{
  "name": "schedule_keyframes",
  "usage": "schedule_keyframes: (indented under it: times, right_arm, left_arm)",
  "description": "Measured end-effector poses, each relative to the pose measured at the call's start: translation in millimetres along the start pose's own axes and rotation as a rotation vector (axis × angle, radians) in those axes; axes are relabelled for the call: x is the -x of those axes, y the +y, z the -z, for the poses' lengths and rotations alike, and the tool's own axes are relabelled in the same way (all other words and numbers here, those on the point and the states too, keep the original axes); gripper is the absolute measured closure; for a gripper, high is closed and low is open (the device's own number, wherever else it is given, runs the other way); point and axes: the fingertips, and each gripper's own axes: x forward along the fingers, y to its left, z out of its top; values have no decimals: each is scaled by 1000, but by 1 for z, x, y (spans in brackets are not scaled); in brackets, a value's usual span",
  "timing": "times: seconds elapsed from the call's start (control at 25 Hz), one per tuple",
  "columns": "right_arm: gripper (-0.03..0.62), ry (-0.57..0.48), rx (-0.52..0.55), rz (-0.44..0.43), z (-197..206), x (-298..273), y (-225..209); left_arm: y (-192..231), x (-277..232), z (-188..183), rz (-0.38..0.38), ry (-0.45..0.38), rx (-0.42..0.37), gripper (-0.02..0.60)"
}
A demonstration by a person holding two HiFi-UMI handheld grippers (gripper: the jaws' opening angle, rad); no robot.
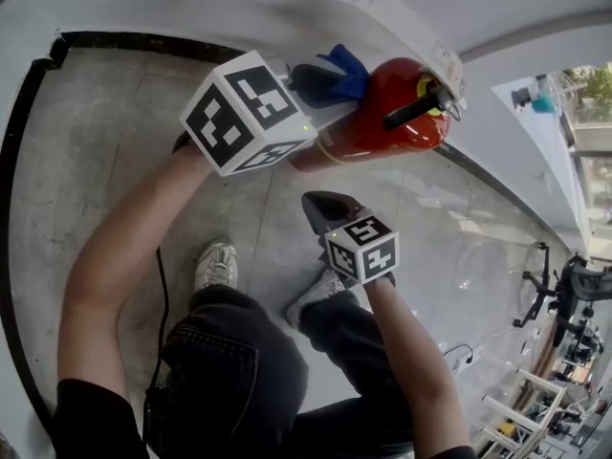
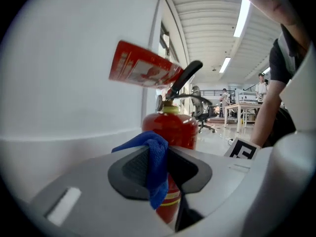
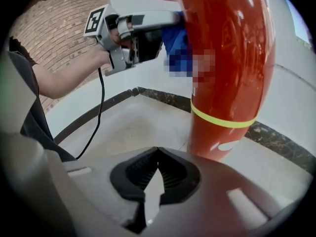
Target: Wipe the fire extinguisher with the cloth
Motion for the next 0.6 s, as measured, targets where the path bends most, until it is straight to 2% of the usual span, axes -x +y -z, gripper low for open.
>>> schedule_keyframes:
  times: [0.16, 0.24, 0.32, 0.4, 0.48, 0.6]
  right_arm:
    - [591, -3, 13, 8, -9, 0, 4]
    - [591, -10, 11, 11, -14, 0, 6]
    - [591, -13, 12, 10, -18, 1, 9]
    - [591, -17, 15, 12, -21, 2, 10]
    - [591, -22, 14, 13, -23, 2, 10]
    - [591, -24, 4, 12, -22, 2, 9]
  left_arm:
    - [-5, 10, -40, 44, -48, -112, 480]
    - [-14, 12, -55, 93, -52, -184, 480]
    - [-27, 10, -67, 143, -36, -265, 481]
    - [-31, 3, -73, 157, -4, -341, 482]
    - [-29, -4, -80, 157, 1, -368, 482]
    - [-20, -13, -90, 151, -25, -360, 482]
